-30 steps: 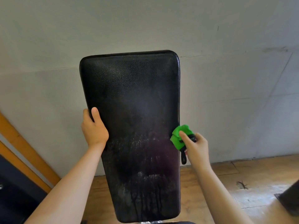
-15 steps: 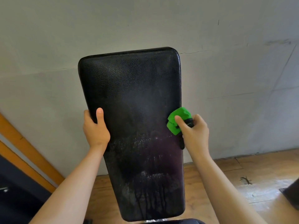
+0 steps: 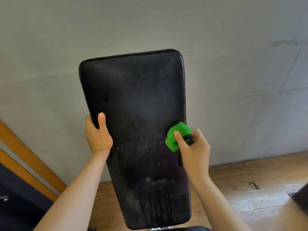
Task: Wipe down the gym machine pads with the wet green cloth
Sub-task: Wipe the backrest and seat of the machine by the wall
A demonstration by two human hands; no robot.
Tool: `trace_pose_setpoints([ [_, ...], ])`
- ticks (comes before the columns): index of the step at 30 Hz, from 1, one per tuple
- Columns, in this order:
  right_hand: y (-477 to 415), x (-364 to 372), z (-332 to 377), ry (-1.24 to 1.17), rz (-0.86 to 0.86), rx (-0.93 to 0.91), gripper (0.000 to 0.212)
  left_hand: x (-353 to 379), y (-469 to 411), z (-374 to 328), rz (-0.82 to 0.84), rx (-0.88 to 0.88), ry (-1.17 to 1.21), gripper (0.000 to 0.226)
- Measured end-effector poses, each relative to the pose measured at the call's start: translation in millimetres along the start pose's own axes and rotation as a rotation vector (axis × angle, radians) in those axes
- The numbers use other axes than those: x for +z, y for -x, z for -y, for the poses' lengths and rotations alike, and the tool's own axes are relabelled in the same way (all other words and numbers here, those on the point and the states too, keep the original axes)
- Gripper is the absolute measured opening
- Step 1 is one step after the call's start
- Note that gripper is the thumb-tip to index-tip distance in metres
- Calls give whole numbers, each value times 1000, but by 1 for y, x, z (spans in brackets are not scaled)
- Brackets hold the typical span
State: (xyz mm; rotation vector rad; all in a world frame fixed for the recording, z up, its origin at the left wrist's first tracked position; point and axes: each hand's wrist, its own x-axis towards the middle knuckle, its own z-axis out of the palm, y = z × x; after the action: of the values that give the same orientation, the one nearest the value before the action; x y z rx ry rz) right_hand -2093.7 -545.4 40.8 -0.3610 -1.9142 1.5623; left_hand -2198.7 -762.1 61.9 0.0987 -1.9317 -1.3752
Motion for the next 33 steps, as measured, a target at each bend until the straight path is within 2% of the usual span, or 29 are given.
trace_pose_setpoints([
  [2, -15, 10, 26, -20, 4, -77, 37, 0, 0, 0, 7, -8, -6, 37],
  [5, -27, 19, 35, 26, 19, -78, 36, -1, -1, 0, 18, -5, 3, 37],
  [10, 13, 17, -27, 149, 98, 30, 26, -3, -1, 4, 30, 12, 11, 38],
  [14, 32, 12, -49, 133, 111, 120, 23, -2, -1, 4, 22, 6, 7, 38],
  [17, 28, 16, -33, 23, 79, 107, 22, -2, -1, 3, 16, 12, 0, 38],
  [20, 11, 26, 1, -80, 42, 11, 26, -2, 0, 3, 22, -5, 4, 38],
  [23, -10, 35, 28, -103, 58, -35, 27, -2, 0, 3, 28, -20, 2, 38],
  [26, -8, 40, 18, -57, 122, 16, 27, -3, -1, 5, 33, -5, 18, 39],
  [33, 52, 34, -53, 36, 224, 212, 22, -1, -2, 7, 33, -7, 25, 39],
])
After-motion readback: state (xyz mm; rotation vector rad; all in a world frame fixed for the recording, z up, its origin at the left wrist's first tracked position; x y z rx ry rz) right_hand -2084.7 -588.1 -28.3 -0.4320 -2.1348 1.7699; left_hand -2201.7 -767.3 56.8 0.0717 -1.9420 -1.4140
